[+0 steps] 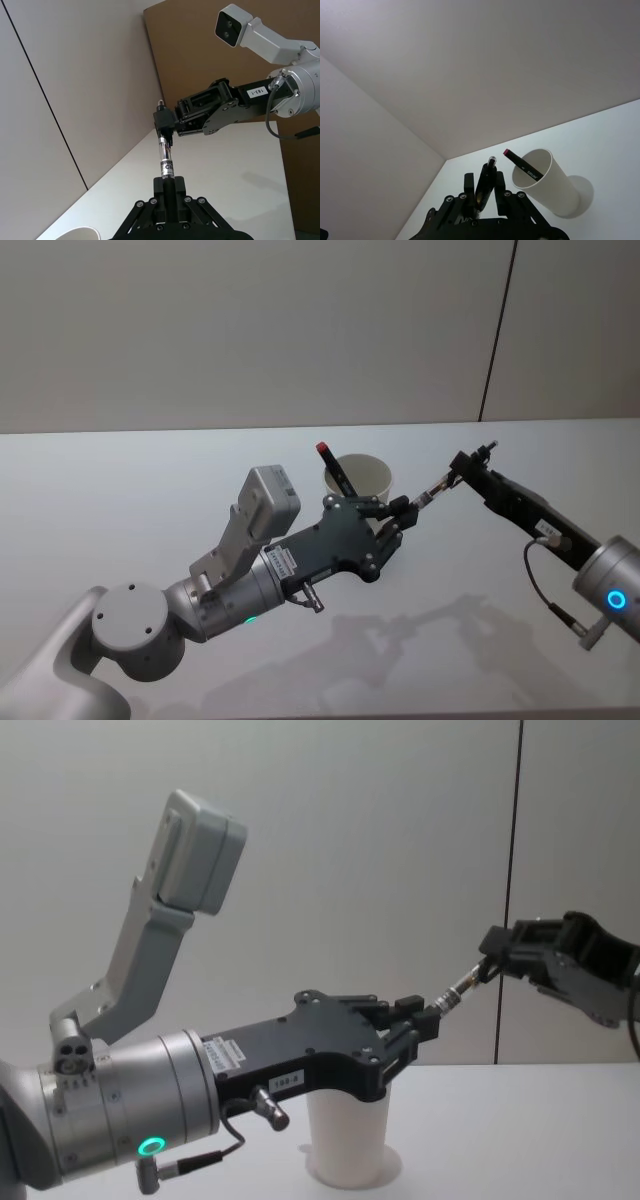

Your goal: Place the pen into the pen holder.

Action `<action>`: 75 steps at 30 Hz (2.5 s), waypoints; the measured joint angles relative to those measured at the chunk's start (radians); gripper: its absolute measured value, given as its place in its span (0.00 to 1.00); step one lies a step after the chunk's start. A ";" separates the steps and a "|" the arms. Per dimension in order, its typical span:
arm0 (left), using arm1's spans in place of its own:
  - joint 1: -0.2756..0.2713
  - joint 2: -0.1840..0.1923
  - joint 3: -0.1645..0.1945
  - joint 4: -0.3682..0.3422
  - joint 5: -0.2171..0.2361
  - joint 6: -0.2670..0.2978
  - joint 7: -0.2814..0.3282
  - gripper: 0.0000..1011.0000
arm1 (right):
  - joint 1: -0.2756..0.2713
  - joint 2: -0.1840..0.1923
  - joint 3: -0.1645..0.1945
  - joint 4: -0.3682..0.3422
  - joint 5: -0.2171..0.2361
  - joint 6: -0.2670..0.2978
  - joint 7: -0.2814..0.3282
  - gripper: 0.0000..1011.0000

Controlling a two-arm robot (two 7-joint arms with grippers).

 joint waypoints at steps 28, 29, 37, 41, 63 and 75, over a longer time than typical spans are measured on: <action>0.000 0.000 0.000 0.000 0.000 0.000 0.000 0.51 | -0.003 0.018 -0.010 0.001 0.063 -0.054 0.019 0.14; 0.000 0.000 0.000 0.000 0.000 0.000 0.000 0.55 | -0.003 0.019 -0.011 0.001 0.060 -0.055 0.020 0.14; 0.000 0.000 0.000 0.000 0.000 0.000 0.000 0.81 | 0.010 0.036 -0.017 0.011 0.007 -0.076 0.037 0.14; 0.000 0.000 0.000 0.000 0.000 0.000 0.000 0.91 | 0.026 0.047 -0.018 0.027 -0.038 -0.094 0.054 0.14; 0.000 0.000 0.000 0.000 0.000 0.000 0.000 0.99 | 0.200 0.080 -0.021 0.203 -0.207 -0.149 0.236 0.14; 0.000 0.000 0.000 0.000 0.000 0.000 0.000 0.99 | 0.338 0.061 -0.044 0.366 -0.249 -0.142 0.377 0.14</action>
